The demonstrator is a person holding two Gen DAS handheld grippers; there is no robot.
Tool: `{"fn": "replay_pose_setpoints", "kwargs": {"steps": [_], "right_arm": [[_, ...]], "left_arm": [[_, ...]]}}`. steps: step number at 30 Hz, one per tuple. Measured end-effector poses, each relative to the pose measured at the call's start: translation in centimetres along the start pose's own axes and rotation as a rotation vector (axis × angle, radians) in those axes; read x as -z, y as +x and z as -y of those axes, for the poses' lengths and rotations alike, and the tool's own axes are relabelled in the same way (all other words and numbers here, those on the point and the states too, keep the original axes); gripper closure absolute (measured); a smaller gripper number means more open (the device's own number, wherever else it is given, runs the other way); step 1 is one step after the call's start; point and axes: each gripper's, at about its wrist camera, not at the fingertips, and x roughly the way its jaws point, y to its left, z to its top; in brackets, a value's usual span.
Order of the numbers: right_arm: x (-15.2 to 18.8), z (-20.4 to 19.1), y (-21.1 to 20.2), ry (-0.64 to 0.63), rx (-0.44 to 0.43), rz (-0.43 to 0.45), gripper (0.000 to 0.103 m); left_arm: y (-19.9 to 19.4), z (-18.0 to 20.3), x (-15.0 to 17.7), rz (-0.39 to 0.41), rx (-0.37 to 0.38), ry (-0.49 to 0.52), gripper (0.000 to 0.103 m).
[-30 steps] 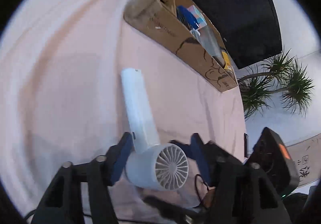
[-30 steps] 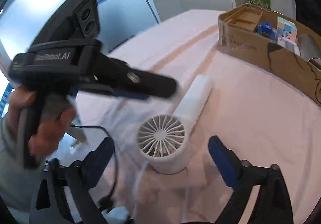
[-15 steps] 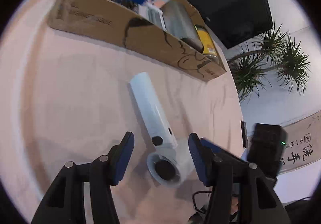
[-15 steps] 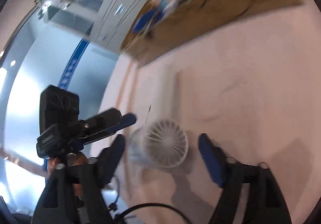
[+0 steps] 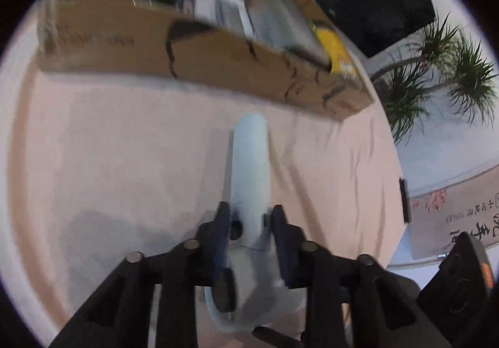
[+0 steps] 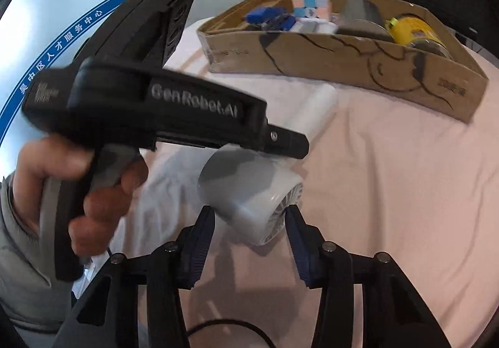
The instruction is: Organize rigid objects
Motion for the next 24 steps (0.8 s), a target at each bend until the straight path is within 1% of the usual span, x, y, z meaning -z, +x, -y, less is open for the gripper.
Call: {"fn": "replay_pose_setpoints", "kwargs": {"steps": [2,3,4,5,6,7,8,9,10,11,12,14,16,18,19,20,21,22,23,24], "right_arm": [[-0.5,-0.1,0.5,-0.004,-0.012,0.013,0.066],[-1.0,-0.1,0.6,0.001,-0.019,0.005,0.066],[-1.4,-0.4,0.9,0.007,-0.020,-0.003,0.066],[-1.5,-0.2,1.1,0.014,-0.012,-0.012,0.065],[-1.5,0.2,1.2,0.029,-0.008,-0.026,0.060],[-2.2,0.5,2.3,0.042,-0.018,-0.039,0.060],[-1.9,0.8,2.1,0.056,-0.021,-0.049,0.060],[-1.4,1.1,1.6,0.073,-0.021,-0.054,0.055],[-1.2,1.0,1.5,0.087,-0.025,-0.056,0.051],[-0.8,1.2,1.1,0.108,-0.035,-0.056,0.042],[-0.7,1.2,1.0,0.124,-0.043,-0.055,0.039],[0.0,1.8,0.0,0.148,-0.041,-0.051,0.039],[0.5,2.8,-0.8,0.177,-0.032,-0.055,0.039],[1.0,3.6,-1.5,0.203,-0.039,-0.073,0.038],[1.4,3.3,-1.3,0.208,-0.053,-0.081,0.037],[1.8,3.2,-1.6,0.207,-0.050,-0.093,0.032],[2.1,3.0,-2.0,0.193,-0.035,-0.093,0.031],[2.4,2.9,-2.2,0.182,-0.023,-0.097,0.032],[2.6,2.6,-2.2,0.177,-0.005,-0.111,0.032],[3.1,2.5,-2.4,0.179,0.015,-0.125,0.031]], "left_arm": [[-1.1,-0.6,-1.0,0.018,0.004,0.001,0.085],[-1.4,-0.9,-1.3,0.014,-0.001,0.006,0.086],[-1.4,-1.4,-1.6,-0.004,0.003,-0.003,0.092],[-1.3,-2.0,-1.7,-0.028,0.040,-0.016,0.093],[-1.2,-2.3,-2.0,-0.034,0.056,-0.022,0.093],[-1.2,-2.5,-2.1,-0.046,0.068,-0.029,0.093],[-1.1,-2.5,-2.3,-0.059,0.077,-0.030,0.090],[-0.9,-2.4,-2.5,-0.071,0.090,-0.025,0.087],[-0.8,-2.4,-2.6,-0.080,0.103,-0.023,0.081],[-0.7,-2.4,-2.5,-0.088,0.117,-0.028,0.076],[-0.4,-2.2,-2.4,-0.094,0.128,-0.037,0.074],[0.0,-1.9,-2.0,-0.116,0.148,-0.060,0.073],[0.7,-1.3,-0.9,-0.162,0.190,-0.092,0.073],[1.5,-0.7,0.3,-0.209,0.239,-0.123,0.070],[2.0,-0.3,1.1,-0.231,0.264,-0.145,0.060],[2.4,-0.2,1.5,-0.247,0.266,-0.156,0.045],[3.0,-0.2,2.1,-0.267,0.251,-0.172,0.040],[3.5,-0.2,2.3,-0.280,0.241,-0.179,0.037],[4.3,-0.4,2.4,-0.306,0.226,-0.183,0.038],[4.7,-0.6,2.2,-0.315,0.239,-0.190,0.038]]}}
